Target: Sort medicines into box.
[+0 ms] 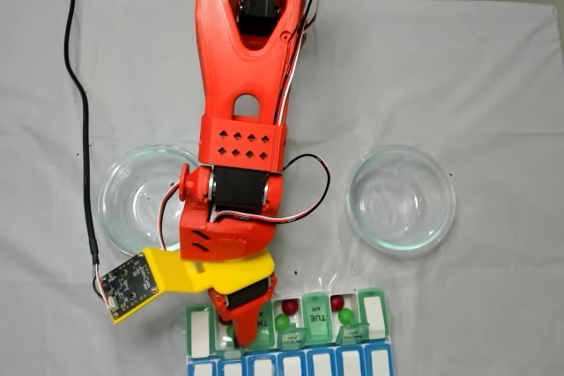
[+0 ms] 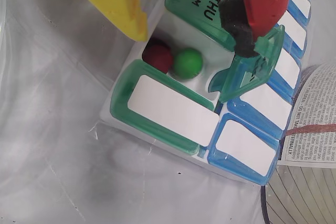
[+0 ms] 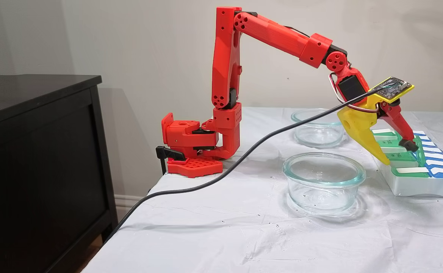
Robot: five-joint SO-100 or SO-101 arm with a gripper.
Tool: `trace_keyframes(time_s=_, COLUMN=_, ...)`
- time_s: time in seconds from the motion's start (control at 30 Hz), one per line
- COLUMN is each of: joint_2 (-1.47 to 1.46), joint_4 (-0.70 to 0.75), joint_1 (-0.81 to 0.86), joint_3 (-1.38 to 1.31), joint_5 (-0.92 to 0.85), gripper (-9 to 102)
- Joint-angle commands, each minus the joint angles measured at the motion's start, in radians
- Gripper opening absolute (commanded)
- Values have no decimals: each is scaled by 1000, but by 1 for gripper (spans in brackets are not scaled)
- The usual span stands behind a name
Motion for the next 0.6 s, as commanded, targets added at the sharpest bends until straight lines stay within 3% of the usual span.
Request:
trace_keyframes(time_s=0.0, joint_2=158, joint_4=44, joint_1=0, joint_3=-55, joint_5=-12, gripper=8)
trace_keyframes(time_s=0.07, joint_2=204, joint_4=98, joint_1=3, joint_3=-77, joint_5=-2, gripper=1)
trace_keyframes(time_s=0.27, joint_2=407, joint_4=216, joint_1=-43, joint_3=-91, joint_5=110, gripper=0)
trace_keyframes(time_s=0.43, joint_2=630, joint_4=17, joint_1=-160, joint_3=107, joint_5=313, gripper=0)
trace_keyframes(time_s=0.57, joint_2=566, joint_4=-98, joint_1=-249, joint_3=133, joint_5=405, gripper=0)
